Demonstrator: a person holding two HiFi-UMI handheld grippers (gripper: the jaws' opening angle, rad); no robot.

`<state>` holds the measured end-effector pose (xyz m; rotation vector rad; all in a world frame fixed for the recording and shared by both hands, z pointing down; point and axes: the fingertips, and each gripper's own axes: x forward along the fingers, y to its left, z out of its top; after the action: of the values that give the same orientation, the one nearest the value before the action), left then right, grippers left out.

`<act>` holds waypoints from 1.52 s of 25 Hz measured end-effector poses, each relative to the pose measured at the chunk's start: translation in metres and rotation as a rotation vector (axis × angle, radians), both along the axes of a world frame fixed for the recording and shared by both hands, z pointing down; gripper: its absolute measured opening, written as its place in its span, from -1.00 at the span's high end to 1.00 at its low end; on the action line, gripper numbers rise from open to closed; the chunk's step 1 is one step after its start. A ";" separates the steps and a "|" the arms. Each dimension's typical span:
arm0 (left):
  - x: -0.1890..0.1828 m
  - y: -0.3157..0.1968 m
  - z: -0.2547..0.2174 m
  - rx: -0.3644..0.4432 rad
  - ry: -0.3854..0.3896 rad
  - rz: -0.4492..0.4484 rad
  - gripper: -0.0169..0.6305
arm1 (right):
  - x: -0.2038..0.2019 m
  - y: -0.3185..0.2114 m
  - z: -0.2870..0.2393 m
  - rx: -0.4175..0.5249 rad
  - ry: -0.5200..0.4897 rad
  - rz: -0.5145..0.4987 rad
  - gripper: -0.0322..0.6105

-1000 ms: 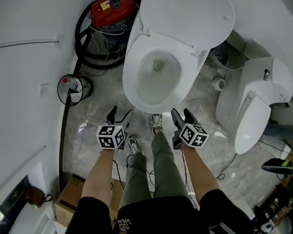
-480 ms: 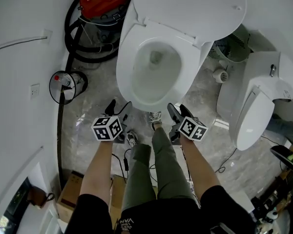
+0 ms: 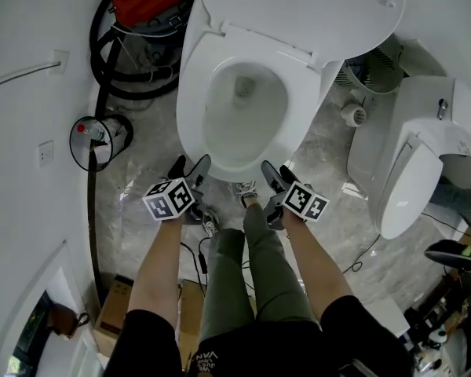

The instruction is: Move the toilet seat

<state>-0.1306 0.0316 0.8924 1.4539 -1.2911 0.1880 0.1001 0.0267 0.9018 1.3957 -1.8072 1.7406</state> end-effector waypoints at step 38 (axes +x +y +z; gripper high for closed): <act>-0.005 0.000 -0.066 0.002 0.065 -0.162 0.38 | -0.019 0.003 -0.073 0.033 -0.093 -0.023 -0.24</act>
<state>-0.1352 0.0319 0.8269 1.3397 -1.3488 0.0319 0.0815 0.0293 0.8290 1.3208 -1.9004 1.7998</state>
